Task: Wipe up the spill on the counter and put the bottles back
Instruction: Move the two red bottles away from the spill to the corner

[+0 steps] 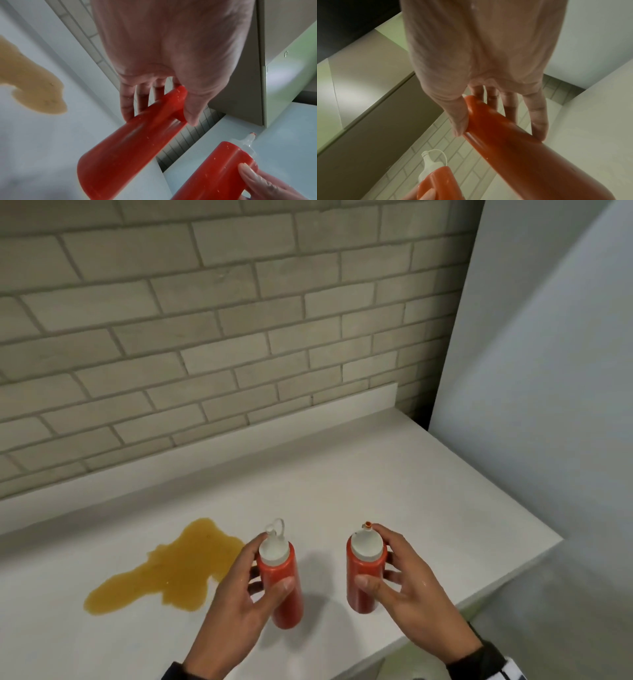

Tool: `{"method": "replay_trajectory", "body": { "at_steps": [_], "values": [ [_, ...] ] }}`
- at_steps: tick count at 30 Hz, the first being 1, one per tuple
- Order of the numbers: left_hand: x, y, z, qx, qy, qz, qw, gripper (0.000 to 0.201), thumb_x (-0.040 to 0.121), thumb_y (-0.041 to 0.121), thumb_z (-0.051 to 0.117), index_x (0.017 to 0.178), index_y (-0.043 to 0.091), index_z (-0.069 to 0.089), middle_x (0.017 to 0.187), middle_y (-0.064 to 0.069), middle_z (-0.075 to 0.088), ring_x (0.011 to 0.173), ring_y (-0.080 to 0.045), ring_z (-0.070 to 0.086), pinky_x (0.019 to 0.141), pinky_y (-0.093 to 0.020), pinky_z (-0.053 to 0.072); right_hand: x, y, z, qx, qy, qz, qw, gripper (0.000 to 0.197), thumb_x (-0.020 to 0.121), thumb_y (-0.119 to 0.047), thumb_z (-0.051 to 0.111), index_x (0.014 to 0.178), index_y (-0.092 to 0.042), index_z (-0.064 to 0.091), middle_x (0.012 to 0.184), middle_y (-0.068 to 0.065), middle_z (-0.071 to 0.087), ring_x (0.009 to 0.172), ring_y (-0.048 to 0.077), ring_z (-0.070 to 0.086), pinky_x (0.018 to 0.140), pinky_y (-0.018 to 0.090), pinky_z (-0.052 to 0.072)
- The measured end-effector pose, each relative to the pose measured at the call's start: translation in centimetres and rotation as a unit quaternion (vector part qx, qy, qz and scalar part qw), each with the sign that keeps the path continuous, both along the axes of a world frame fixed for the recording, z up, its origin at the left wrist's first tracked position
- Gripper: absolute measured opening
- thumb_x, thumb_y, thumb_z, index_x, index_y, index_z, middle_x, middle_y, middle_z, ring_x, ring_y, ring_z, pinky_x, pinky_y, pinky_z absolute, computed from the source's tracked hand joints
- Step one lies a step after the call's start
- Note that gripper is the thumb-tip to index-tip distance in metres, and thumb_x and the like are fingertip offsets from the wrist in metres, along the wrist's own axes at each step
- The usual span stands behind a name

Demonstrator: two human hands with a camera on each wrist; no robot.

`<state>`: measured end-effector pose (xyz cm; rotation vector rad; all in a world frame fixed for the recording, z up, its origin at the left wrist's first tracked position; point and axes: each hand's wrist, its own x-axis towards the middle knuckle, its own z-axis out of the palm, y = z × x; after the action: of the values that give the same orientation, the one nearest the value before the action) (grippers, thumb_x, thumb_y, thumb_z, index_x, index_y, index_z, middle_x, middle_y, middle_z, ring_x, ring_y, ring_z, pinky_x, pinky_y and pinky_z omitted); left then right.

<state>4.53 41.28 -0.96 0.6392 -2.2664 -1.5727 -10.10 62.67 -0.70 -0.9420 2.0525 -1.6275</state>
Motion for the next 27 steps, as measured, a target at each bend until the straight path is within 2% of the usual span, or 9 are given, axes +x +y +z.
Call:
{"method": "replay_trajectory", "body": {
  "at_steps": [4,8,11,14,20,23,27],
  "values": [
    [-3.0,1.6,-1.4,-0.013,-0.019,-0.026,0.999,0.065,0.083,0.031,0.079,0.129,0.061,0.044,0.124,0.033,0.059,0.113,0.002,0.063,0.092,-0.022,0.053,-2.6,1.6,-0.7,-0.003,-0.015,-0.017,1.000,0.060,0.085,-0.021,0.073,0.127,-0.051,0.043,0.127,-0.030,0.052,0.118,0.001,0.053,0.090,0.019,0.049],
    [-6.8,2.1,-2.7,-0.008,-0.020,-0.043,0.999,0.068,0.083,0.037,0.078,0.129,0.069,0.039,0.127,0.036,0.056,0.116,0.007,0.059,0.092,-0.017,0.050,-6.6,1.6,-1.1,-0.002,0.000,-0.031,1.000,0.061,0.084,-0.018,0.074,0.128,-0.047,0.044,0.127,-0.027,0.053,0.118,0.003,0.054,0.084,0.014,0.049],
    [-10.0,1.8,-2.9,-0.005,-0.006,-0.063,0.998,0.066,0.086,0.033,0.076,0.124,0.073,0.039,0.126,0.045,0.051,0.117,0.014,0.053,0.086,-0.006,0.047,-9.7,0.8,-1.1,0.006,-0.002,-0.035,0.999,0.061,0.084,-0.017,0.073,0.129,-0.044,0.044,0.130,-0.025,0.053,0.119,0.004,0.054,0.084,0.012,0.049],
    [-13.7,1.4,-2.6,-0.021,0.005,-0.081,0.996,0.063,0.087,0.030,0.075,0.124,0.067,0.040,0.126,0.049,0.047,0.119,0.016,0.051,0.087,-0.003,0.044,-13.3,-0.2,-0.3,0.019,0.009,-0.026,0.999,0.059,0.084,-0.023,0.071,0.132,-0.043,0.043,0.131,-0.025,0.053,0.119,0.000,0.052,0.086,0.011,0.048],
    [-21.6,-0.7,-1.0,-0.029,0.012,-0.085,0.996,0.060,0.086,0.023,0.075,0.124,0.058,0.045,0.132,0.026,0.058,0.118,0.007,0.058,0.098,-0.019,0.050,-21.2,-3.1,0.2,0.033,-0.019,-0.014,0.999,0.061,0.084,-0.017,0.073,0.134,-0.037,0.043,0.132,-0.013,0.055,0.119,0.007,0.055,0.096,0.029,0.050],
    [-25.5,-2.1,-0.4,-0.040,0.006,-0.069,0.997,0.062,0.084,0.022,0.076,0.125,0.058,0.047,0.130,0.022,0.061,0.117,0.002,0.060,0.099,-0.027,0.052,-25.2,-5.0,0.6,0.044,-0.021,-0.007,0.999,0.061,0.084,-0.015,0.074,0.134,-0.034,0.044,0.128,-0.011,0.057,0.117,0.010,0.056,0.098,0.037,0.050],
    [-31.3,-3.8,-0.1,-0.064,-0.013,-0.021,0.998,0.066,0.080,0.024,0.076,0.137,0.042,0.048,0.125,0.016,0.064,0.115,-0.004,0.060,0.100,-0.037,0.053,-31.5,-7.7,0.2,0.048,-0.015,-0.003,0.999,0.060,0.082,-0.016,0.075,0.130,-0.038,0.046,0.125,-0.011,0.059,0.116,0.015,0.057,0.099,0.042,0.048]
  ]
}}
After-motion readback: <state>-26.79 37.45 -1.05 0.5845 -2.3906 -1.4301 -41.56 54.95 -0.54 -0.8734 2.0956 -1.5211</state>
